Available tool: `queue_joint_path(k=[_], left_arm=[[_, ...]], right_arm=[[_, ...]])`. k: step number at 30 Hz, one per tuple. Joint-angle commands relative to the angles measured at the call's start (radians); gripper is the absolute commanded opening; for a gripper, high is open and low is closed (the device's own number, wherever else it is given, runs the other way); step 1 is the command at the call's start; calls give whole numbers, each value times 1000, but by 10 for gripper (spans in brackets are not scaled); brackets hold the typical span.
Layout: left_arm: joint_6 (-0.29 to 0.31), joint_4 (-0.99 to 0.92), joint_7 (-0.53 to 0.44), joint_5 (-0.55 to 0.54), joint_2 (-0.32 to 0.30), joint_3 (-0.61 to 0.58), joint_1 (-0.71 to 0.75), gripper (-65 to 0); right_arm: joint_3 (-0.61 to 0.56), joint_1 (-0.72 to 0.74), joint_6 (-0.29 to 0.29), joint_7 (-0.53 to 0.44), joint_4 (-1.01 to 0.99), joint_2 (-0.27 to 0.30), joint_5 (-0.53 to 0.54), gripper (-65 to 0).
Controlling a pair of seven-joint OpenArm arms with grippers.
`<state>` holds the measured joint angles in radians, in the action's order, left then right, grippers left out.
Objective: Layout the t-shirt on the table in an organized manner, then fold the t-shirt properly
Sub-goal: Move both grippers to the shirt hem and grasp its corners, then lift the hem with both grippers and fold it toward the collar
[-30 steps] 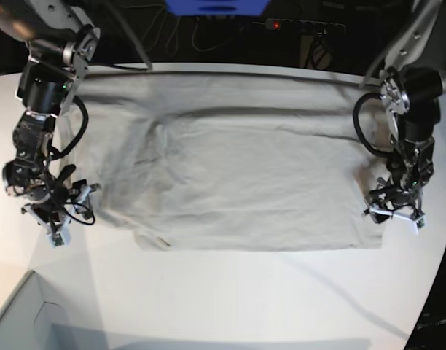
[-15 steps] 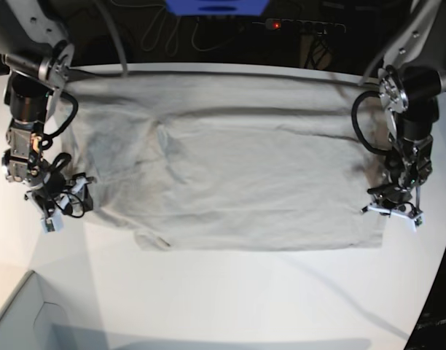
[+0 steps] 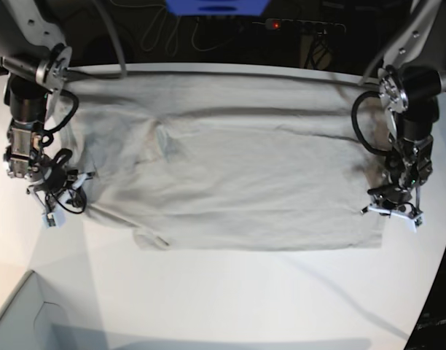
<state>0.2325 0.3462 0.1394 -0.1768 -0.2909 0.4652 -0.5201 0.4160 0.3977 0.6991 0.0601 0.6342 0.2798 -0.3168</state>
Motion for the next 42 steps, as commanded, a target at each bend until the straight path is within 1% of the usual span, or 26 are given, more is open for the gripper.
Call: queue_joint_path(k=[1,4,7,9,13,17,20,23,25,27,31,33,35,39,40,42], left_arm=[[1,40,18,-20,-12,2,-21,-650],[1,175,134,-115,-17,2,1,-650],[1,365,243,-229,-18,2,73,-650],[-2,472,286,-272,-15,-3,114,-650],[-5,627,354,-300,-11,2,191,-650],[-6,681,363,-347,-12,4,275,-650],[-5,704,363,-396,-18,5,341,-650],[-2,715,363,-432,-18,46,397,-650],[0,715,363,-435,-14,93,424,-650],[0,713,365,-435,-11,128,447,-650],[1,713,366,-432,-11,132,475,-650],[1,710,365,-428,-11,132,478,-650],[1,712,368,-433,-11,132,479,-650],[1,710,371,-428,-11,132,481,-650],[1,710,371,-428,-11,132,481,-650],[1,710,371,-428,-11,132,481,-650]], right_arm=[[4,7,-1,-32,66,20,20,-650],[5,-61,-1,-35,209,11,25,-650],[16,-125,-1,-32,350,-23,25,-650],[51,-161,-1,-32,427,-49,25,-650],[125,-253,-1,-32,591,-121,25,-650],[179,-366,-1,-35,720,-185,25,-650],[185,-455,-1,-36,775,-222,25,-650],[182,-526,-1,-36,783,-239,26,-650],[182,-555,-1,-38,780,-254,26,-650],[182,-584,-1,-38,783,-258,26,-650],[146,-624,-1,-33,784,-253,25,-650],[129,-644,-1,-33,783,-250,23,-597],[129,-664,-1,-35,794,-250,23,-525],[143,-704,-1,-36,912,-256,28,-387],[160,-707,-1,-36,953,-259,40,-362],[197,-707,-1,-32,1018,-267,97,-323]])
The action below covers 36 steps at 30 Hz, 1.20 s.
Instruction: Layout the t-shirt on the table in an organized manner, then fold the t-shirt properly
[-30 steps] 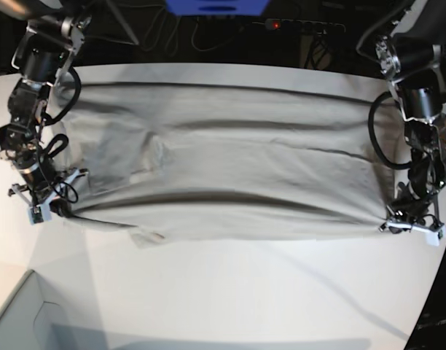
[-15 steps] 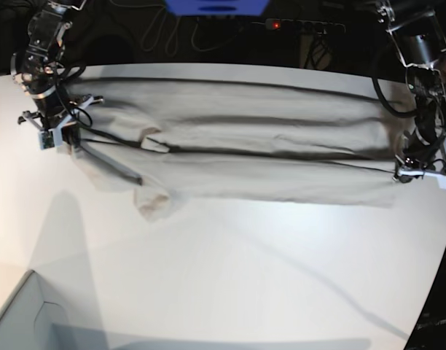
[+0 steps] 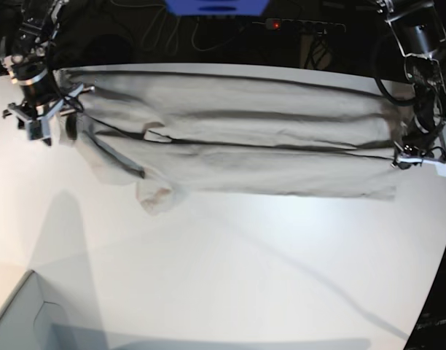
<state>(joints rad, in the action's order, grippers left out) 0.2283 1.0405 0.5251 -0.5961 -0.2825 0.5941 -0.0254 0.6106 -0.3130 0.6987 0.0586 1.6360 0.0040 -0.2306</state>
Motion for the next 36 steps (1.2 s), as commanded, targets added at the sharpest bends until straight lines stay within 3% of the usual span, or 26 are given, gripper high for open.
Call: queue_joint_path(k=[1,6,14,18,23,27,36], left_arm=[[6,16,-13,-11,-19,3,-14,-650],[6,13,-13,-8,-19,3,-14,-650],[6,13,-12,-8,-22,2,-1,-650],[6,13,-13,-8,-21,2,0,-650],[6,13,-13,-8,-19,2,0,-650],[6,13,-15,-8,-19,2,0,-650],[6,13,-18,-9,-17,2,0,-650]], right_arm=[[21,4,-1,-30,45,4,43,-305],[-37,58,-1,22,108,3,63,-269],[-248,351,-1,518,-43,47,61,-269],[-263,506,-1,657,-253,67,41,-269],[-260,584,-1,673,-468,83,12,-269],[-260,575,-1,673,-486,90,15,-288],[-261,552,-1,677,-489,75,15,-528]])
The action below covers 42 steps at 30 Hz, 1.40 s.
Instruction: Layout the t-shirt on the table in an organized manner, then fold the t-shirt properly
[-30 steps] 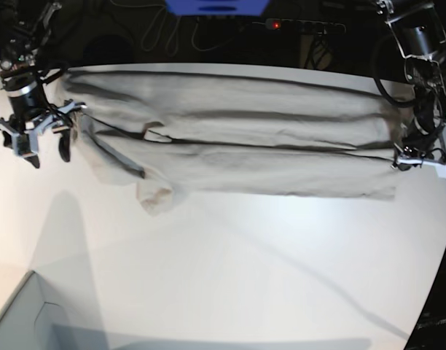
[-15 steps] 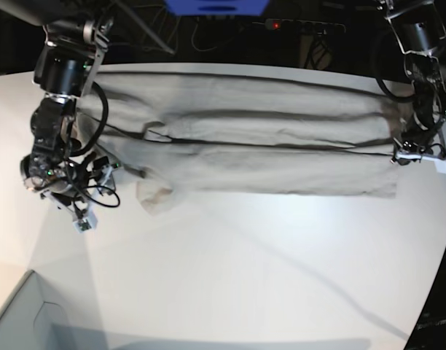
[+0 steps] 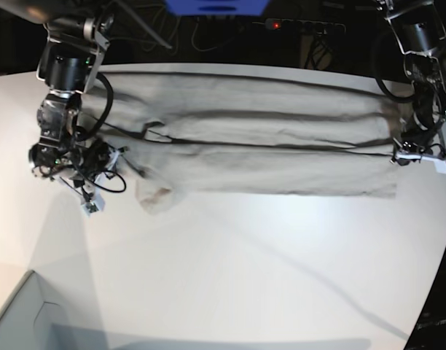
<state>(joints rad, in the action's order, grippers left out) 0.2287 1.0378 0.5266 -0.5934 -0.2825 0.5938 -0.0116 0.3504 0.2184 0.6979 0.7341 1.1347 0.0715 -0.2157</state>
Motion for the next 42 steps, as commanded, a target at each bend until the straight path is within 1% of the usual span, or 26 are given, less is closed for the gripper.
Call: queue_joint_path(k=[1,3,4,9,15,17,19,23,26,28,29,33,37,38,40,41,42], left_arm=[[5,14,-21,-10,-17,2,-14,-650],[5,14,-21,-10,-17,2,-14,-650],[5,14,-21,-13,-17,2,-14,-650],[5,14,-21,-10,-17,2,-15,-650],[5,14,-21,-12,-17,4,-15,-650],[5,14,-21,-12,-17,4,-15,-650],[5,14,-21,-13,-17,4,-15,-650],[5,14,-21,-17,-17,4,-15,-650],[5,14,-21,-17,-17,4,-15,-650],[5,14,-21,-15,-17,4,-15,-650],[5,14,-21,-13,-17,4,-15,-650],[5,14,-20,-12,-17,4,-15,-650],[5,16,-13,-18,-17,4,-14,-648],[5,20,-10,-15,-17,2,-14,-642],[4,22,20,-18,-24,5,-14,-586],[4,22,45,-18,-25,7,-15,-534],[4,22,73,-18,-27,7,-17,-466]], right_arm=[[-1,20,0,3,11,6,0,-564],[-1,20,0,-1,11,6,0,-646],[-1,20,0,-1,11,6,0,-650],[8,29,0,-5,63,9,3,-650],[9,22,0,-5,276,6,3,-650],[20,23,0,-5,322,-8,5,-650],[69,34,0,-5,348,-25,5,-650],[157,83,0,-5,324,-42,2,-650],[161,105,0,-5,261,-40,5,-646],[161,111,0,-5,245,-37,5,-607],[161,111,0,-5,247,-37,5,-599],[161,108,0,-5,247,-37,5,-615],[161,103,0,-5,241,-42,0,-606],[161,97,0,-5,241,-42,0,-601],[161,91,0,-5,242,-42,0,-590],[161,91,0,-5,242,-42,0,-584],[161,91,0,-5,242,-42,0,-577]])
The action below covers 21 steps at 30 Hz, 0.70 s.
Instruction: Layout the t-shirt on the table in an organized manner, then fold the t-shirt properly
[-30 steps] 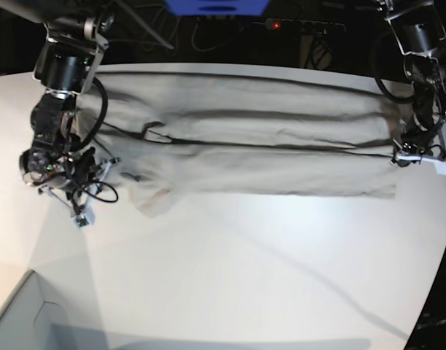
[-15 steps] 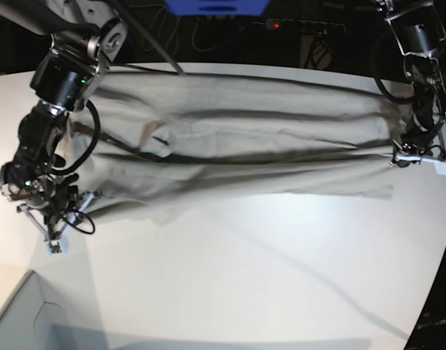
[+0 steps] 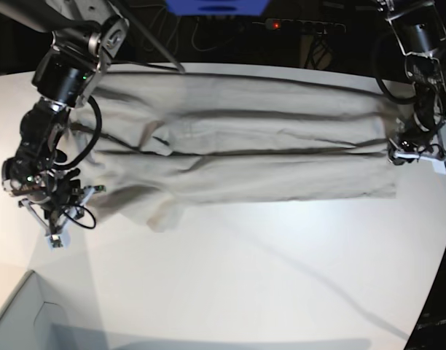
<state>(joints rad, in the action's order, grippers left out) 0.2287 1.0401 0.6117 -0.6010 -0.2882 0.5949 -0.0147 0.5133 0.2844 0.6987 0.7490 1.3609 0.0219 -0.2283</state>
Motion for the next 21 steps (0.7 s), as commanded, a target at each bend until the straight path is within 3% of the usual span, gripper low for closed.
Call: queue_joint_path(k=[1,4,7,11,15,21], left_arm=[[4,19,4,-9,-21,6,-17,-396],[5,24,21,-10,-21,6,-15,-222],[5,102,21,-10,-19,10,2,-130],[5,199,15,-10,-12,52,9,-118],[4,170,15,17,-21,18,-80,-118],[4,-77,10,232,-21,-79,-276,-118]], right_arm=[[-2,25,-1,-19,16,8,13,-571],[-2,25,-1,-19,16,8,13,-560],[-2,26,-1,-19,16,10,13,-560],[-2,26,-1,-19,16,10,13,-560],[-12,26,-1,-19,16,8,13,-560],[-80,17,-1,-19,16,14,11,-560]])
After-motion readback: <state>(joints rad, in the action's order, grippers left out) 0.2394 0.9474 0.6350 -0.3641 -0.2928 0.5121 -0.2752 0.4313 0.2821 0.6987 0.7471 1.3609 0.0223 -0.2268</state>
